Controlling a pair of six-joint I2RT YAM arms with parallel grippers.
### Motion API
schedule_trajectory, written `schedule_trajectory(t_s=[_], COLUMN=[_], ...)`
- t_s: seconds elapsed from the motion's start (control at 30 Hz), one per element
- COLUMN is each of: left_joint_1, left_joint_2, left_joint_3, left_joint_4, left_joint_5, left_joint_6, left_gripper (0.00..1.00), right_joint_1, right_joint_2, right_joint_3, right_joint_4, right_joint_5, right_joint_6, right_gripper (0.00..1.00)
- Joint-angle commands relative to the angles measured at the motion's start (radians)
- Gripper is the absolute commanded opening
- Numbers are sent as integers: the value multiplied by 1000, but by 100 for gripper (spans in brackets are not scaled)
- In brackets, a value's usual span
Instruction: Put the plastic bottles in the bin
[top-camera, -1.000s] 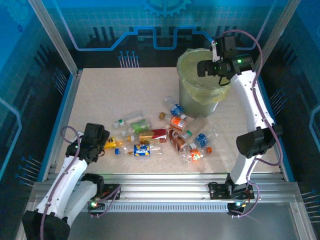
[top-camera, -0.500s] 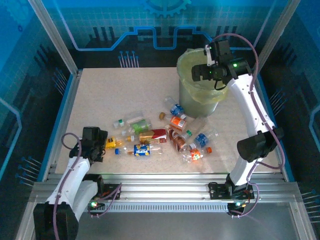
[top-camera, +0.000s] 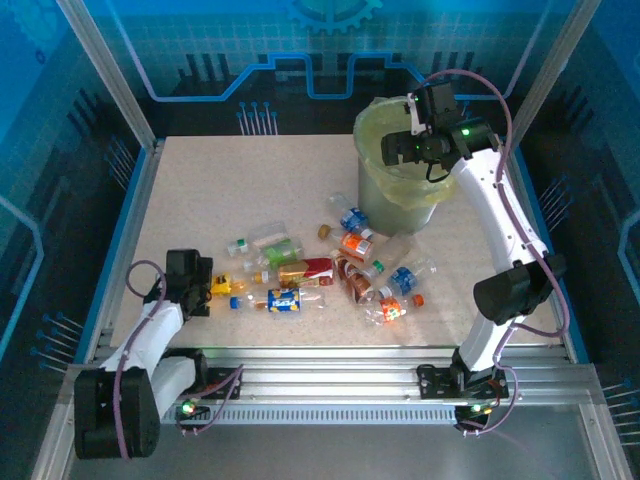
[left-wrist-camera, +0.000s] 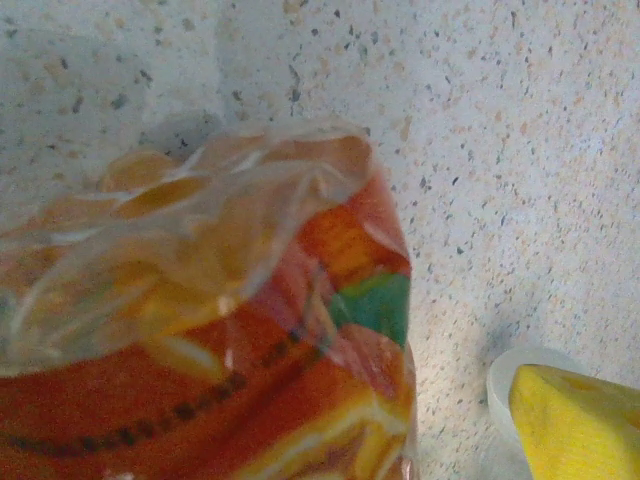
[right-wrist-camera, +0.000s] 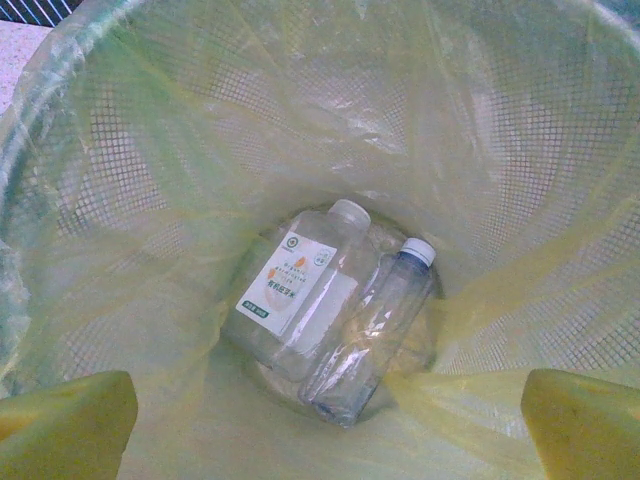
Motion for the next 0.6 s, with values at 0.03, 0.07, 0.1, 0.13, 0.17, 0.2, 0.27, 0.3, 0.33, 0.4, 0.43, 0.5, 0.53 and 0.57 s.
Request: schedule_trajectory(t_s=[0.03, 0.07, 0.1, 0.13, 0.17, 0.2, 0.27, 0.3, 0.33, 0.4, 0.43, 0.5, 0.53, 0.57], left_joint_1=[25, 27, 30, 32, 34, 35, 39, 43, 47, 55, 58, 65, 70, 74], left_joint_2=[45, 53, 61, 68, 75, 82, 96, 104, 112, 124, 130, 135, 137, 135], left_joint_3=[-3, -3, -3, -3, -3, -4, -3, -4, -4, -8, -9, -9, -4, 2], left_joint_4=[91, 106, 120, 135, 146, 162, 187, 199, 208, 232, 245, 269, 271, 272], left_joint_5=[24, 26, 27, 27, 27, 26, 30, 33, 35, 40, 44, 46, 47, 49], left_joint_6=[-35, -38, -45, -51, -56, -58, -64, -68, -75, -86, -89, -89, -88, -85], left_gripper=[89, 87, 85, 82, 79, 77, 72, 69, 67, 62, 59, 54, 52, 50], right_joint_1=[12, 11, 12, 11, 11, 11, 11, 11, 12, 11, 12, 13, 13, 13], right_joint_2=[1, 3, 6, 7, 9, 11, 10, 11, 9, 5, 2, -2, -3, -5], right_joint_3=[-11, -12, -14, -13, -14, -14, -17, -20, -22, -28, -30, -35, -37, -37], right_joint_4=[5, 5, 6, 7, 7, 7, 8, 9, 10, 14, 16, 17, 19, 19], right_joint_5=[12, 11, 11, 11, 12, 11, 13, 13, 13, 13, 13, 13, 14, 15], right_joint_6=[8, 7, 7, 9, 10, 9, 12, 12, 13, 12, 12, 10, 11, 10], right_gripper=[100, 100, 100, 100, 100, 100, 100, 100, 100, 100, 100, 100, 100, 100])
